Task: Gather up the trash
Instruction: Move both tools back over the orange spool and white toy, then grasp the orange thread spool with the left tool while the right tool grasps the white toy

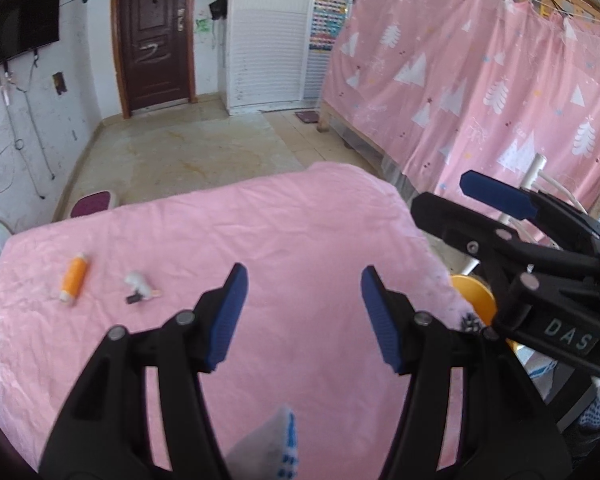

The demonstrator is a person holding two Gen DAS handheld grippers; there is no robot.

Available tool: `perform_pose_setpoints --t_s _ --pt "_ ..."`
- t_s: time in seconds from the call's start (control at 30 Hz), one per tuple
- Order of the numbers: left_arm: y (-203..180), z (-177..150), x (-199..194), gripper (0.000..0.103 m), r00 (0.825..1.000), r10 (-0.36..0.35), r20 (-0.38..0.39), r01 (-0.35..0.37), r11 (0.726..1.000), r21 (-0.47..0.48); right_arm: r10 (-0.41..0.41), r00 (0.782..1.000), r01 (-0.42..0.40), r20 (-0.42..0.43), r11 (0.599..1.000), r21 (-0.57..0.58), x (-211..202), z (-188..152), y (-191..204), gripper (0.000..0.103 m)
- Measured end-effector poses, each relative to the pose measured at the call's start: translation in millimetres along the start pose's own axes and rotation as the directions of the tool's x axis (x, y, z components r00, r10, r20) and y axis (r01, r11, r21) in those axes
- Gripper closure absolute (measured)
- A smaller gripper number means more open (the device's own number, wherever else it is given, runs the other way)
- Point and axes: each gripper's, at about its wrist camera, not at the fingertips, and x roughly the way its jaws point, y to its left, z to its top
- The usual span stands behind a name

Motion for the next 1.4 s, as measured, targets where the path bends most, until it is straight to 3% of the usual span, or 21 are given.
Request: perform_pose_setpoints --t_s 0.3,0.67,0.83,1.33,1.4 --pt "67.7 -4.2 -8.8 0.046 0.995 0.097 -0.005 -0.097 0.993 -0.073 0.047 0.998 -0.049 -0.04 0.997 -0.052 37.0 13.3 50.1 0.046" --pt "136.7 -6.4 -7.3 0.046 0.974 0.218 -0.062 -0.224 0.967 -0.124 0.101 0.987 -0.113 -0.121 0.989 -0.095 85.7 15.2 98.0 0.043" --pt "157.5 -7.2 -2.9 0.046 0.969 0.233 -0.085 -0.242 0.962 -0.128 0.138 0.977 -0.157 -0.16 0.981 -0.116 103.5 13.7 118.1 0.035" --pt "190.7 -14.3 23.8 0.046 0.957 0.238 -0.168 -0.265 0.951 -0.162 0.201 0.943 -0.244 -0.264 0.959 -0.141 145.2 5.6 147.5 0.034" --pt "194.2 -14.9 27.1 0.055 0.957 0.23 -0.177 -0.259 0.951 -0.167 0.209 0.939 -0.255 -0.274 0.956 -0.145 148.8 4.1 148.7 0.034"
